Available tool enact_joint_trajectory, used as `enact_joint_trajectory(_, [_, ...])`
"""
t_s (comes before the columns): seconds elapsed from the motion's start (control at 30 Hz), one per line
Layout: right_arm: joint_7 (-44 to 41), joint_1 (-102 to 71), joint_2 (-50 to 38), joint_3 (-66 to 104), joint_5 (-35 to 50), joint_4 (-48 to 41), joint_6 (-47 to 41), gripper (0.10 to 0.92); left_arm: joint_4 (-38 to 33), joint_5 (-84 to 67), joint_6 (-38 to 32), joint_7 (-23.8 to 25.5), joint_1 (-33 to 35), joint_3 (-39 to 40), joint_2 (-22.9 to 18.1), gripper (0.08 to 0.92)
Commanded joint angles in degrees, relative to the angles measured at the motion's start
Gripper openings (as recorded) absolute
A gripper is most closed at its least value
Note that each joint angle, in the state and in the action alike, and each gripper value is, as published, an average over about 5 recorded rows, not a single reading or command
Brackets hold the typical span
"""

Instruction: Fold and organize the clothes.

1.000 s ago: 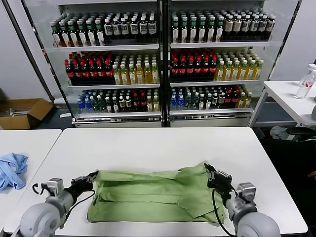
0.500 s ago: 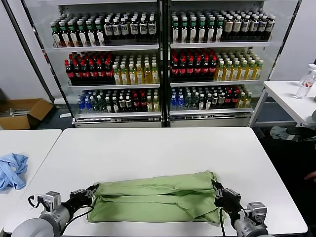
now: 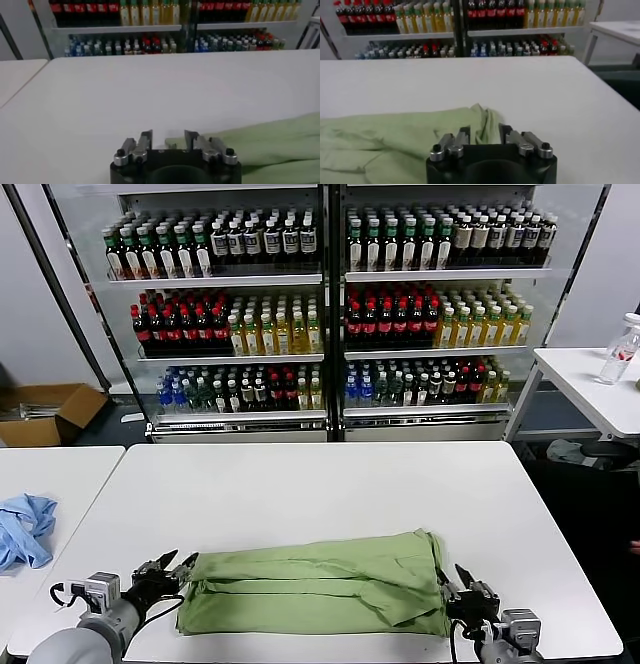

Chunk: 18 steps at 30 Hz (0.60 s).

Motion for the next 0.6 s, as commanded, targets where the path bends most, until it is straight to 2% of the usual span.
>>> enact_joint_trajectory(0.03, [0.54, -0.73, 0.25, 1.26, -3.16, 2.66, 0.09, 0.578, -5.74, 1.62, 0.45, -11.03, 3.47, 3.00, -8.76, 0.546])
enact_joint_trajectory(0.27, [0.55, -0.43, 0.45, 0.38, -3.73, 2.09, 0.11, 0.766, -4.85, 1.27, -0.21, -16.12, 1.73, 6.92, -13.35, 0.751])
enact_joint_trajectory(0.37, [0.58, -0.22, 0.63, 0.04, -3.92, 1.77, 0.09, 0.807, -3.15, 2.12, -0.15, -19.28, -0.12, 9.03, -14.47, 0.806])
enact_joint_trajectory(0.47, [0.59, -0.18, 0.75, -0.14, -4.05, 1.64, 0.09, 0.821, -1.25, 2.86, -0.05, -21.94, -1.49, 10.46, -14.96, 0.820])
enact_joint_trajectory(0.6, [0.61, -0.16, 0.74, -0.21, -4.16, 1.47, 0.08, 0.823, -0.97, 2.85, 0.05, -22.63, -1.28, 11.27, -14.82, 0.803])
